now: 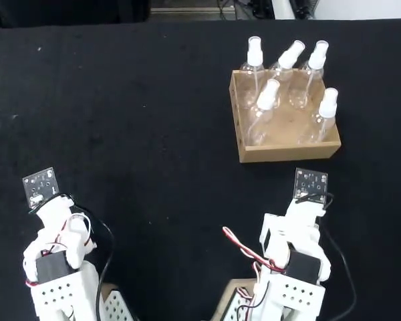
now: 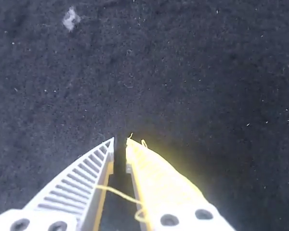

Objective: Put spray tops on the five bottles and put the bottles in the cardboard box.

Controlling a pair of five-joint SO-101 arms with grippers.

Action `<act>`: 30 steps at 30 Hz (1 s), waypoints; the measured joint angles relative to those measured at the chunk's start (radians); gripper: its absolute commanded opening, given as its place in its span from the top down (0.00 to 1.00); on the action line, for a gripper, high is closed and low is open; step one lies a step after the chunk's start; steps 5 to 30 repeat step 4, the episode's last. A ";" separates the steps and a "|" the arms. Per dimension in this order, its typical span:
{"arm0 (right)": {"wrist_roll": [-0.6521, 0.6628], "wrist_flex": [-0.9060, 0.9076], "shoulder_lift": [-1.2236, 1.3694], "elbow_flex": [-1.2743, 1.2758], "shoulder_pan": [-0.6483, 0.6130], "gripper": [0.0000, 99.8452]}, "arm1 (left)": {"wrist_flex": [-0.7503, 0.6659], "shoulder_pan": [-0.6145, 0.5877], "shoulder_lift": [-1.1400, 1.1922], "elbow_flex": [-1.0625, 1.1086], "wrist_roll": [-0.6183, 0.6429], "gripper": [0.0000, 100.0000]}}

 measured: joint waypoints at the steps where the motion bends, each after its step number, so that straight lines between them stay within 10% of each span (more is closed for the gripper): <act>1: 0.000 0.000 0.000 0.000 0.000 0.96 | 0.000 0.000 0.000 0.000 0.000 0.95; 30: 0.000 0.000 0.000 0.000 0.000 0.96 | 0.000 0.000 0.000 0.000 0.000 0.95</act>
